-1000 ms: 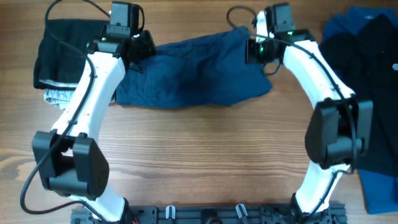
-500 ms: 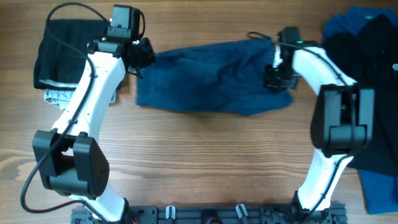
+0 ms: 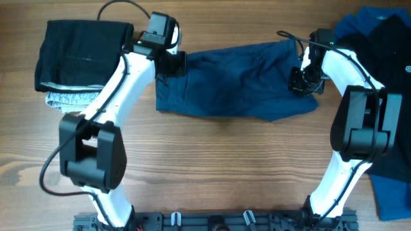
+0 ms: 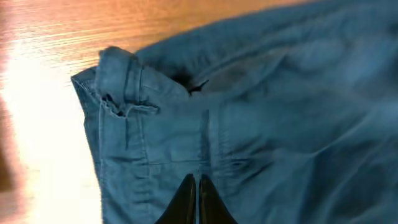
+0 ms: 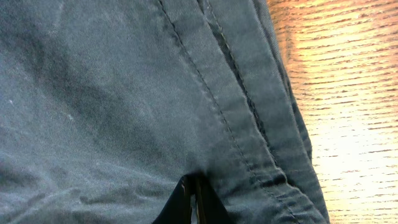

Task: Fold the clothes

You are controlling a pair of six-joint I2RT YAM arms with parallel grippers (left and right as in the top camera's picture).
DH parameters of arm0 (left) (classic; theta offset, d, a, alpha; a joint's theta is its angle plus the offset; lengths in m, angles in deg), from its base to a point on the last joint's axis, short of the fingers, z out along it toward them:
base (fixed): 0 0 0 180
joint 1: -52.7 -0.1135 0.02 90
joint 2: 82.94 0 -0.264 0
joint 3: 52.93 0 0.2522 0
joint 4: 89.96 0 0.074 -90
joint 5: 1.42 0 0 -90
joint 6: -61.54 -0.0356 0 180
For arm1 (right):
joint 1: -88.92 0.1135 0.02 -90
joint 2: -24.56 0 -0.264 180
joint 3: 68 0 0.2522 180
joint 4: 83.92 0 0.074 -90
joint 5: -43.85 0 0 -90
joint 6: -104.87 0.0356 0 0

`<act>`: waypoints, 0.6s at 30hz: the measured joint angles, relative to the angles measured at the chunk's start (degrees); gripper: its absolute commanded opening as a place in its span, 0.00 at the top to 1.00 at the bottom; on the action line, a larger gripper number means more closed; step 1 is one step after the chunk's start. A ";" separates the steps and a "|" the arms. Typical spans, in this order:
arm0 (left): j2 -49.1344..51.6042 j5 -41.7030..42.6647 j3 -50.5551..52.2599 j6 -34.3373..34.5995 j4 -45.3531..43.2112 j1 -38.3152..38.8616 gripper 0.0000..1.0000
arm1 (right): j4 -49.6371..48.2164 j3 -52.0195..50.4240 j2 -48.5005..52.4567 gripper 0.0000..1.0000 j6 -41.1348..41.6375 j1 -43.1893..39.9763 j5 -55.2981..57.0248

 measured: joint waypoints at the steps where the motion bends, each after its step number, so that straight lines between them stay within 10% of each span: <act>1: 0.63 0.42 0.00 -1.99 0.35 -0.02 0.96 | -0.02 0.00 0.00 0.96 0.00 0.00 0.00; 12: 10.51 4.02 0.02 -6.27 -10.51 -0.17 0.96 | -0.15 -0.07 0.00 0.96 0.00 0.00 0.00; 18: 13.51 -1.11 0.02 4.61 -16.79 -2.78 0.96 | -0.33 -0.07 -0.02 0.96 0.00 0.00 -0.04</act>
